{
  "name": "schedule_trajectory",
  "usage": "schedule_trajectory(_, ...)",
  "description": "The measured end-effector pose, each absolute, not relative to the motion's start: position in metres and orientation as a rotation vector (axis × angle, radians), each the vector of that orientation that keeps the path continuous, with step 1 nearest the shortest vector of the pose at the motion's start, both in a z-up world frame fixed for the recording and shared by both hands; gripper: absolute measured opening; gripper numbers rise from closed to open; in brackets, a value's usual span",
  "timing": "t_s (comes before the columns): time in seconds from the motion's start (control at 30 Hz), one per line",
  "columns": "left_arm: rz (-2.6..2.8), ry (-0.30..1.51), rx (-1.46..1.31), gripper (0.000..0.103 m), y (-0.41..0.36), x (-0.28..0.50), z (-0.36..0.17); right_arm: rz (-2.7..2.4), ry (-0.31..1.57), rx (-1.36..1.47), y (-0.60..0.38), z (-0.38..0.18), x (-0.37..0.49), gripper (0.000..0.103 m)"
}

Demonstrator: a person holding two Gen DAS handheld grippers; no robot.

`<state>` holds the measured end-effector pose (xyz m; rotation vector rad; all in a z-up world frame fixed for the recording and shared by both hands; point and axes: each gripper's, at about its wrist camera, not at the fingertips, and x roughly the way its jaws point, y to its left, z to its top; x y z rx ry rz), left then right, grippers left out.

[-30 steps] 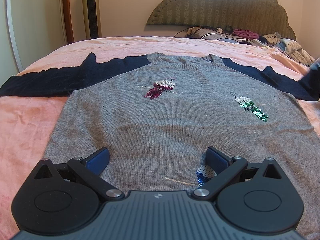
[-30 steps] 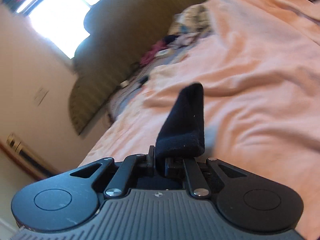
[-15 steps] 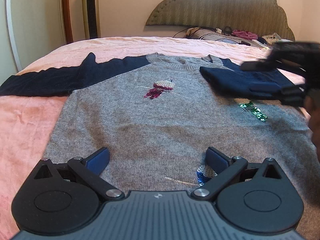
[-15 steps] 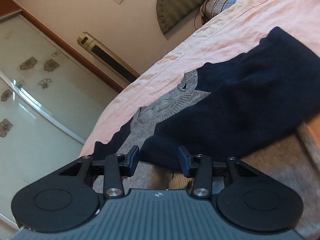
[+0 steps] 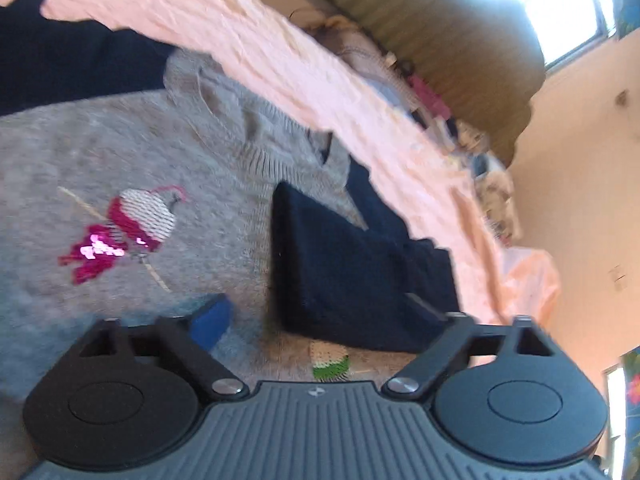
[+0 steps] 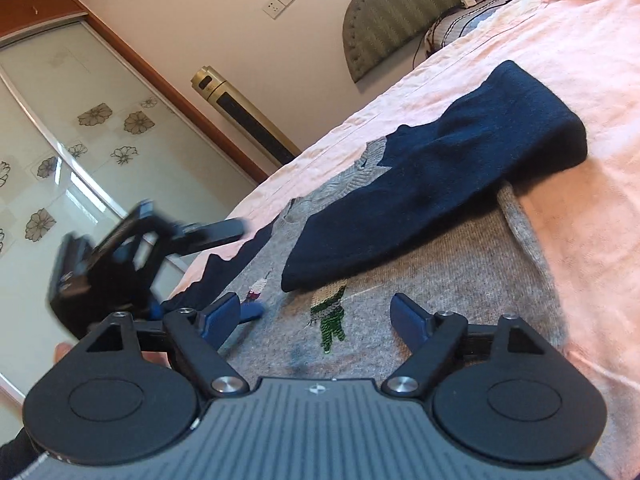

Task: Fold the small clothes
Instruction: 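Fold the navy sleeve across the sweater body with the right gripper while the left gripper grasps the other sleeve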

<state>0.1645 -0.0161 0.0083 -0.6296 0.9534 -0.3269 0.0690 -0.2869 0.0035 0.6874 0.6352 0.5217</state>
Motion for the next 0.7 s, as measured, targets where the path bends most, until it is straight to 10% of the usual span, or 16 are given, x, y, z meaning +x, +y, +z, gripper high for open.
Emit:
schedule_trajectory(0.13,-0.277,0.977,-0.495,0.01,-0.045,0.178,0.007,0.542,0.624,0.719,-0.29,0.001,0.069,0.085)
schedule_trajectory(0.7,0.027,0.791,-0.244,0.006,0.051,0.143,0.012,0.548,0.626,0.69,-0.284,0.001,0.069,0.088)
